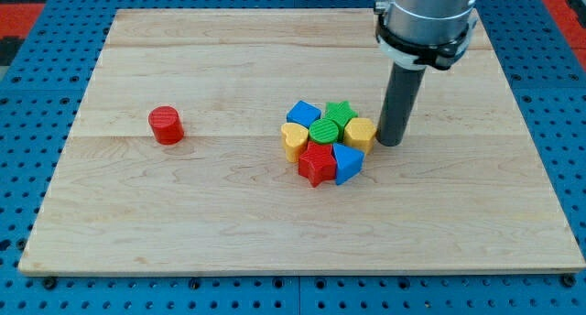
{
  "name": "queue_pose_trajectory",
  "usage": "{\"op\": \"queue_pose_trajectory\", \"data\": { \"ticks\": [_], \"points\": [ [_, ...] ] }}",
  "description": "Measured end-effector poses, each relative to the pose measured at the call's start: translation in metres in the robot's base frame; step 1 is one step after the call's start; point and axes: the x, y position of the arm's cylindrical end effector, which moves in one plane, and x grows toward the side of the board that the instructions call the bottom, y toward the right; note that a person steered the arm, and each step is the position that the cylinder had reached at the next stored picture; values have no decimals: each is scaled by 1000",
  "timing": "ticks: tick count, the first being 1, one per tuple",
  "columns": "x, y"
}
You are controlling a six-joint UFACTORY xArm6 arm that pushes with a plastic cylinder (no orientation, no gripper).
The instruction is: Place red circle to parallel left of red star
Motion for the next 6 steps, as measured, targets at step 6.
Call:
{"op": "queue_pose_trajectory", "data": {
  "ticks": [6],
  "points": [
    [-89,45]
  ]
}}
